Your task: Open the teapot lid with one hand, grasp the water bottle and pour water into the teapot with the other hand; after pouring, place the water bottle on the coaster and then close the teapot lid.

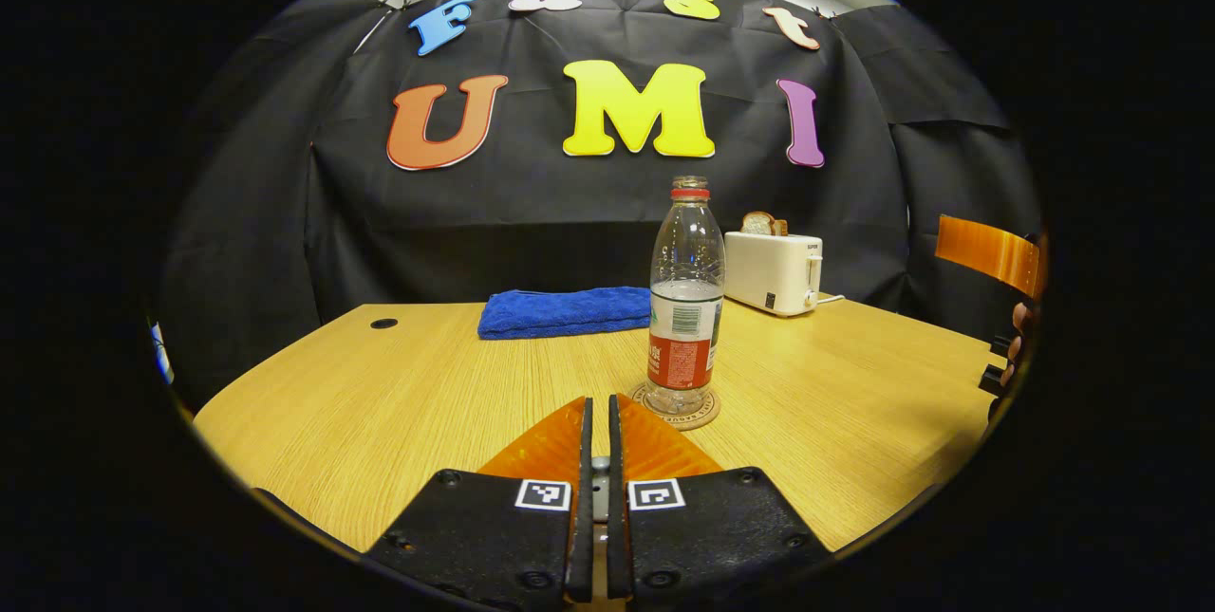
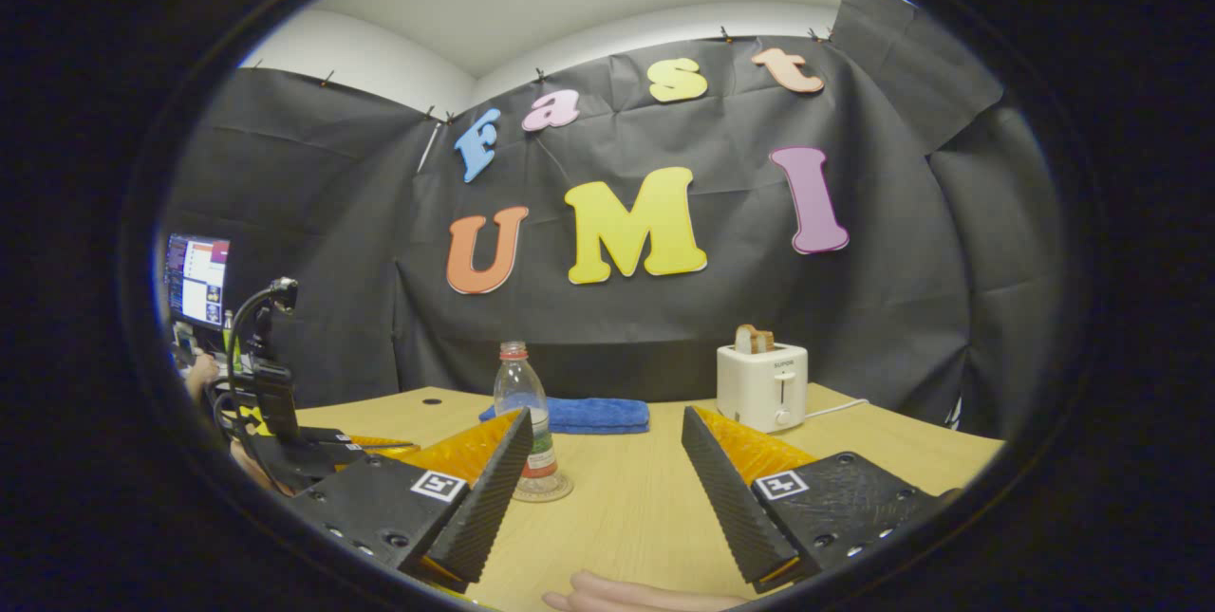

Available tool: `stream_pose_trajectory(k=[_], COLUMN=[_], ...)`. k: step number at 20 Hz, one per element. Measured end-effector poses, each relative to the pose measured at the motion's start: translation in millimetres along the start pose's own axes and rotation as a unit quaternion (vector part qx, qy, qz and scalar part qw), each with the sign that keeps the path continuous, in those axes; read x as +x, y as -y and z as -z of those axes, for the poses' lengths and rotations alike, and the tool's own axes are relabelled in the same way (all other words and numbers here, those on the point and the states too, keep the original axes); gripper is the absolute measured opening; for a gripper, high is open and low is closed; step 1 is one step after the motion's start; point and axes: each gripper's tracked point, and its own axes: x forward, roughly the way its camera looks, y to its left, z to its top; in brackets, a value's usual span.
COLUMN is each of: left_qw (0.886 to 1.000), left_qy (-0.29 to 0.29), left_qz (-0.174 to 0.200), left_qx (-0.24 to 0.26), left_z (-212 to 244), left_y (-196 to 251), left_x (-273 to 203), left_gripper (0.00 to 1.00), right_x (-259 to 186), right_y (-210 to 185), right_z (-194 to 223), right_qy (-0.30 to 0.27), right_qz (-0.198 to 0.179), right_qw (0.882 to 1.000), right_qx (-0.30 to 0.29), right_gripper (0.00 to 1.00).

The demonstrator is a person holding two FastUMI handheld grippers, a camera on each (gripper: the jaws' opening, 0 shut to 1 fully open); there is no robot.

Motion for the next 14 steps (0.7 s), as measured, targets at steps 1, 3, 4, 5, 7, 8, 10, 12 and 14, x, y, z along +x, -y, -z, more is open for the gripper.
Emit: stream_pose_trajectory(k=[1,3,4,5,7,8,10,12,14], left_qw=[1.000,1.000,1.000,1.000,1.000,0.999,0.999,0.998,0.997], left_qy=[0.000,0.004,0.006,0.008,0.011,0.018,0.031,0.041,0.051], left_qz=[0.000,0.000,-0.001,-0.004,-0.011,-0.018,-0.036,-0.048,-0.065], left_qx=[0.002,0.010,0.014,0.018,0.024,0.025,0.021,0.010,-0.004], left_z=[-0.2,-6.6,-10.2,-14.1,-25.2,-33.7,-52.0,-65.8,-81.2], left_y=[1.5,3.5,4.7,5.7,6.8,6.6,4.9,3.2,-1.6], left_x=[-0.8,-5.2,-7.1,-9.6,-14.4,-19.2,-31.0,-43.0,-59.1], left_gripper=[0.15,0.35,0.41,0.54,0.74,0.79,1.00,0.98,0.98], right_x=[0.3,-2.3,-3.5,-5.9,-9.2,-11.5,-15.5,-22.4,-30.5], right_y=[-2.0,-2.6,-2.1,-2.1,-0.6,0.0,4.2,7.6,13.3], right_z=[-0.2,0.3,0.3,-0.2,-3.2,-6.8,-12.0,-20.7,-28.4], right_qy=[0.000,-0.003,-0.004,-0.005,-0.004,-0.002,-0.001,0.001,-0.003], right_qz=[-0.002,-0.003,-0.002,-0.001,0.001,0.003,0.013,0.020,0.033], right_qw=[1.000,1.000,1.000,1.000,1.000,1.000,1.000,0.999,0.999], right_qx=[-0.001,-0.004,-0.005,-0.006,-0.009,-0.011,-0.019,-0.026,-0.029], right_gripper=[0.93,0.93,0.93,0.93,0.93,0.94,0.94,0.94,0.93])
